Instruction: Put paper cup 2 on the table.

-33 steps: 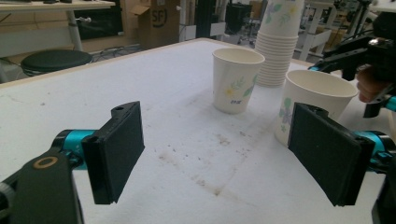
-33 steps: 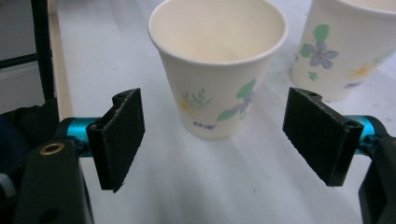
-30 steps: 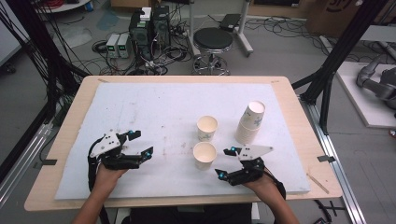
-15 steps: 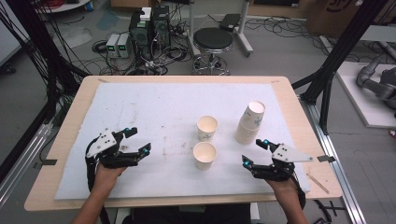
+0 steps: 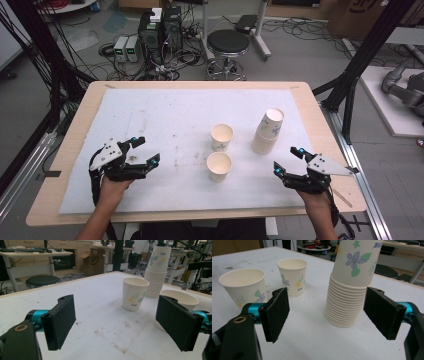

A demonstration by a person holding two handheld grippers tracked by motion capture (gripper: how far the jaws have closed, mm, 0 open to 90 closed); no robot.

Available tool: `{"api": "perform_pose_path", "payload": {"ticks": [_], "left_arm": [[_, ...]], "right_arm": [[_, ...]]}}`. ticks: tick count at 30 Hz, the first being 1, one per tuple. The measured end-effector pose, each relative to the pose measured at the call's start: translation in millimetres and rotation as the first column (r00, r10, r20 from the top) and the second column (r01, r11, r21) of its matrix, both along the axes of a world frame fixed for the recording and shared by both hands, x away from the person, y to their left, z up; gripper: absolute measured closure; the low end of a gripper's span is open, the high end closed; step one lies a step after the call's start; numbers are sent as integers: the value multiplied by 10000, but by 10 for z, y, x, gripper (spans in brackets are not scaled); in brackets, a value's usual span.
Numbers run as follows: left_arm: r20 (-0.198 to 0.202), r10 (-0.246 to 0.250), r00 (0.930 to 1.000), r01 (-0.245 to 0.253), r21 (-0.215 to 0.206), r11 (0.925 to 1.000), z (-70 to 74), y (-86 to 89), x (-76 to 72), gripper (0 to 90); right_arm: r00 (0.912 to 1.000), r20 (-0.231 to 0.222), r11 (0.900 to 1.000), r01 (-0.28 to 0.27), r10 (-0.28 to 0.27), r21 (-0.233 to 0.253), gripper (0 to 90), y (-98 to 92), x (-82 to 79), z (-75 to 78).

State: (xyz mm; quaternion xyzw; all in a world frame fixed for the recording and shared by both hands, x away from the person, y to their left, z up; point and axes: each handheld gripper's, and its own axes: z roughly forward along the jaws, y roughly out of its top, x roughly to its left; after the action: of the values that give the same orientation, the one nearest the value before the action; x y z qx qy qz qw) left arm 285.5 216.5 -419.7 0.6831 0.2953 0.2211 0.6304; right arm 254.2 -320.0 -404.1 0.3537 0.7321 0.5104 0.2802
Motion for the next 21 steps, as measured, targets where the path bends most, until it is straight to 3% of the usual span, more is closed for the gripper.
{"api": "perform_pose_path", "payload": {"ticks": [7, 21], "left_arm": [[72, 28, 10000, -28, 10, 10000, 20, 14, -38, 162], [45, 171, 9998, -171, 27, 9999, 15, 50, -67, 162]], "right_arm": [[9998, -38, 9994, 193, -192, 274, 216, -38, -9, 7], [9999, 54, 9998, 109, -110, 181, 216, -11, 23, 17]]}}
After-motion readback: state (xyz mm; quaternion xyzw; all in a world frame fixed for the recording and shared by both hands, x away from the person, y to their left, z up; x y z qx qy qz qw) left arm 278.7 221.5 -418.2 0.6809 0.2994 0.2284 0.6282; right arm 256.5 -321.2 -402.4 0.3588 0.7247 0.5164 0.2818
